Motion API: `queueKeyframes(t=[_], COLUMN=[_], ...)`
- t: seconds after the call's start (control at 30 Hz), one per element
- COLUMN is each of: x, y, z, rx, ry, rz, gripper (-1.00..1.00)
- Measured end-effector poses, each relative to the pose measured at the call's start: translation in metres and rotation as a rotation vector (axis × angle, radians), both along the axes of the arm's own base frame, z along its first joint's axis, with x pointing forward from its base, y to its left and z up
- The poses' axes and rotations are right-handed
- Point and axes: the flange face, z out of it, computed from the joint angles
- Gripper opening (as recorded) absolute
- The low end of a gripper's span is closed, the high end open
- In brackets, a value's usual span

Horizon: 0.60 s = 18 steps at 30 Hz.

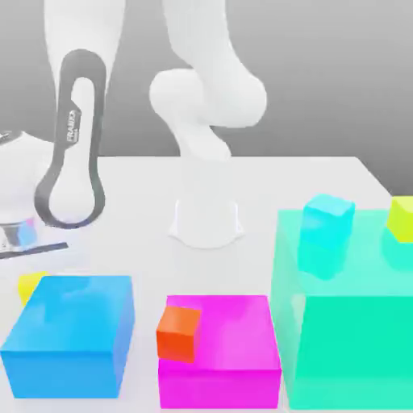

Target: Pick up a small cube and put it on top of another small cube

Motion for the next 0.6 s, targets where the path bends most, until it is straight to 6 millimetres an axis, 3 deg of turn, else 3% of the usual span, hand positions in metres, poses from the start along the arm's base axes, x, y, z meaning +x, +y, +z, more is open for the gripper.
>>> queueKeyframes(t=[0.13,0.4,0.5,0.6], x=[-0.013,-0.010,0.010,0.058], y=[-0.009,-0.015,-0.004,0.035], z=[0.015,0.035,0.045,0.059], rx=[0.024,0.105,0.137,0.159], ry=[-0.004,-0.049,-0.065,-0.058], rz=[-0.081,-0.223,-0.208,-0.078], gripper=[-1.00,-1.00,-1.00,-1.00])
